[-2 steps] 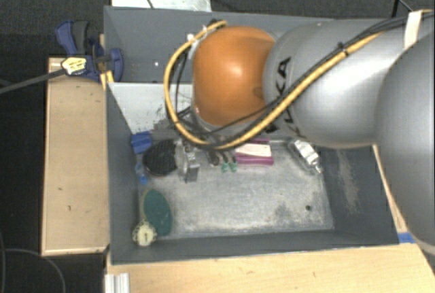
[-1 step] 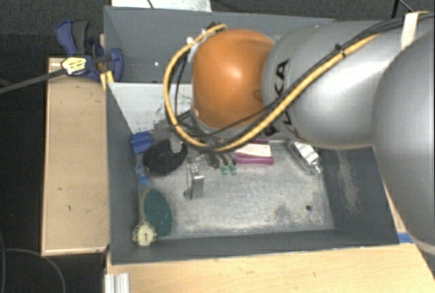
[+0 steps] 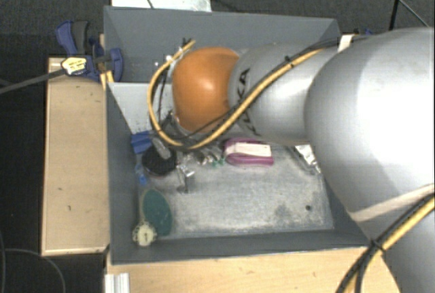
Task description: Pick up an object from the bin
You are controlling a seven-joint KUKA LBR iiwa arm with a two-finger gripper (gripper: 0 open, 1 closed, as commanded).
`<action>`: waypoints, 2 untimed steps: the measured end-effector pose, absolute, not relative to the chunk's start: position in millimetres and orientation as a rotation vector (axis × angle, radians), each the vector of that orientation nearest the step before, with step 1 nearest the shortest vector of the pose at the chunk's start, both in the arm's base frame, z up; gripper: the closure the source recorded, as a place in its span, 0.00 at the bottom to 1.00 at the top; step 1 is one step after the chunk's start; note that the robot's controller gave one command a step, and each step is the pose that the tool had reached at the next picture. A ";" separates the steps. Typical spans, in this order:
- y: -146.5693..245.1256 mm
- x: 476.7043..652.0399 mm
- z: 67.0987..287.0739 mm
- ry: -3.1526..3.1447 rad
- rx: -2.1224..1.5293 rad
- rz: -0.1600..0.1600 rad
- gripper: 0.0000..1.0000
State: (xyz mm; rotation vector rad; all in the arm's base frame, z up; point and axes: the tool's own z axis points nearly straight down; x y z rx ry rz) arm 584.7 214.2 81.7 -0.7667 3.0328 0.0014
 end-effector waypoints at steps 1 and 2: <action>209.3 583.2 77.8 2.694 -1.579 -0.007 0.00; 211.3 581.9 79.7 2.700 -1.577 -0.002 1.00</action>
Offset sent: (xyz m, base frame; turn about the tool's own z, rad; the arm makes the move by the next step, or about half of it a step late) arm -0.0083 -0.0049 -0.0117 -0.5703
